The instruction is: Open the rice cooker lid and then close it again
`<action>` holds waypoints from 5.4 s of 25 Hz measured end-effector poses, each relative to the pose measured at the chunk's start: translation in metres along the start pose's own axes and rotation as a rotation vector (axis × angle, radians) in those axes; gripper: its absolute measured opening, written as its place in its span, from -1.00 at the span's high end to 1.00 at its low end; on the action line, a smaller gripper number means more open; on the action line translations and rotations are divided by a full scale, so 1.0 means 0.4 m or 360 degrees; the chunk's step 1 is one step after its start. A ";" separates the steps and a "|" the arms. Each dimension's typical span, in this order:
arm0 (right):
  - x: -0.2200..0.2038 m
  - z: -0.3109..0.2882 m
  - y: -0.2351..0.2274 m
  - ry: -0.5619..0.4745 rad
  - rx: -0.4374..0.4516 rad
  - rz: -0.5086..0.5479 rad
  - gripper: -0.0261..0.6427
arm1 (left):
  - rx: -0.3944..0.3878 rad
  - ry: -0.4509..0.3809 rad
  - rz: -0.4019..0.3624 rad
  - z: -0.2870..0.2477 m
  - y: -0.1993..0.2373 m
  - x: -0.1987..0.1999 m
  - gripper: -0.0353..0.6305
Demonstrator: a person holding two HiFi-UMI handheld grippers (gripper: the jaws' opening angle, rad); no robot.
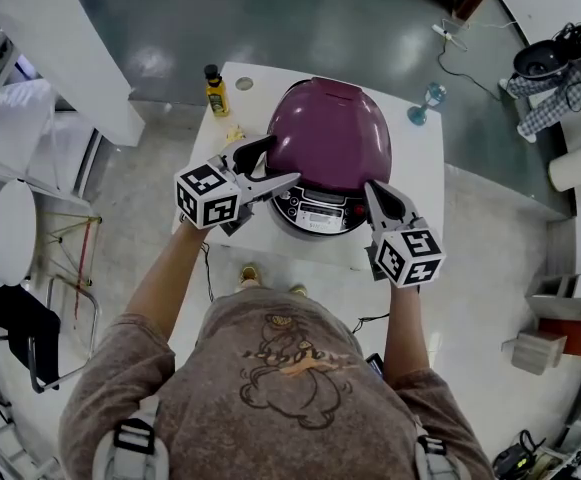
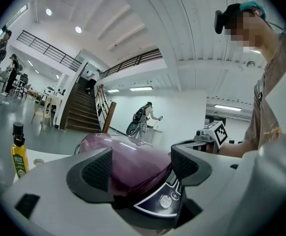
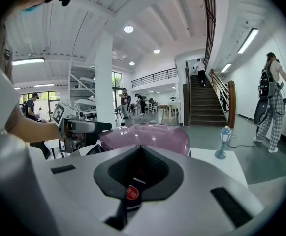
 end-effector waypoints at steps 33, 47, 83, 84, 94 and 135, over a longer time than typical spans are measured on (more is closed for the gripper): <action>-0.042 -0.036 0.004 0.0201 0.0019 0.0010 0.91 | 0.0002 0.0086 0.0040 -0.010 0.010 -0.044 -0.21; -0.046 -0.042 0.004 0.0312 0.0040 0.0011 0.91 | 0.0024 0.0081 0.0049 -0.015 0.010 -0.051 -0.21; -0.051 -0.044 0.000 0.0325 0.0085 -0.0048 0.91 | 0.0123 -0.0040 0.0250 -0.013 -0.008 -0.033 -0.21; -0.050 -0.046 -0.002 0.0326 0.0100 -0.0041 0.91 | 0.0144 -0.0060 0.0270 -0.011 -0.010 -0.032 -0.21; -0.048 -0.046 -0.022 0.0309 0.0332 0.0064 0.91 | 0.0348 -0.0132 0.0366 0.041 -0.101 -0.057 -0.21; -0.268 0.399 0.237 -0.0298 0.0042 -0.0019 0.91 | 0.0463 -0.0238 0.0222 0.281 -0.487 -0.239 0.16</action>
Point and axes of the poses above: the fingertips, and each gripper's own axes: z backward along the fingers, y to its left, x out of its top, the point moved 5 cm from there along z, backward along the fingers, and after that the axes turned 14 degrees about y, right-handed, at the moved point
